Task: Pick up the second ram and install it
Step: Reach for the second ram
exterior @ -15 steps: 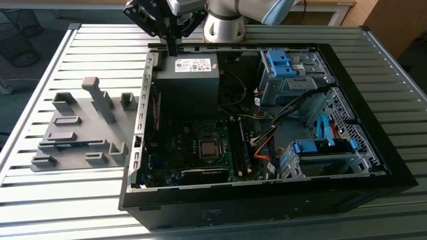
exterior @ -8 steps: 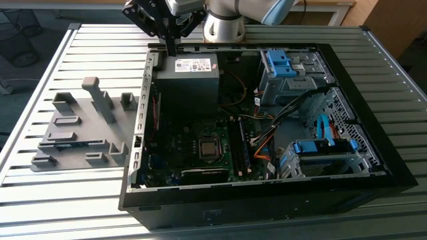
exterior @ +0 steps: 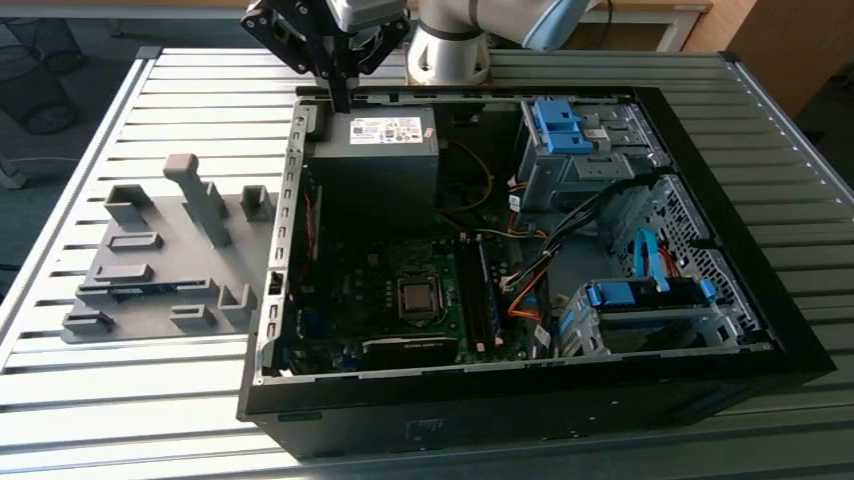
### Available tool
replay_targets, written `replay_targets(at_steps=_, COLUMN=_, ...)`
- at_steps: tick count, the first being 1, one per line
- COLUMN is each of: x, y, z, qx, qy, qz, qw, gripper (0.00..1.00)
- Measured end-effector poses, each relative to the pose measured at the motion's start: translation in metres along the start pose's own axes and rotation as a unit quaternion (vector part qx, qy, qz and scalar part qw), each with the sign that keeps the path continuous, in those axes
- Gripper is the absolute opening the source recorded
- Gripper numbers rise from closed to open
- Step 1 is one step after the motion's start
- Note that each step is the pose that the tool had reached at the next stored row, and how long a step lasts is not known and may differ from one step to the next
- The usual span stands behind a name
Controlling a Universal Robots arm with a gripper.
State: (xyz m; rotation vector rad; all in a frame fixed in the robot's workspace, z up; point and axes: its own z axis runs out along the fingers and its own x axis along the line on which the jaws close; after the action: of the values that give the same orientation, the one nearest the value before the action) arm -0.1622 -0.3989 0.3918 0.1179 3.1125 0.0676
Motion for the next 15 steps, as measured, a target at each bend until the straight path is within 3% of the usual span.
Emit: replay_targets(at_steps=15, x=0.0044, y=-0.0003, z=0.0001, qx=0.0, qy=0.0, qz=0.0, qw=1.0, gripper=0.11)
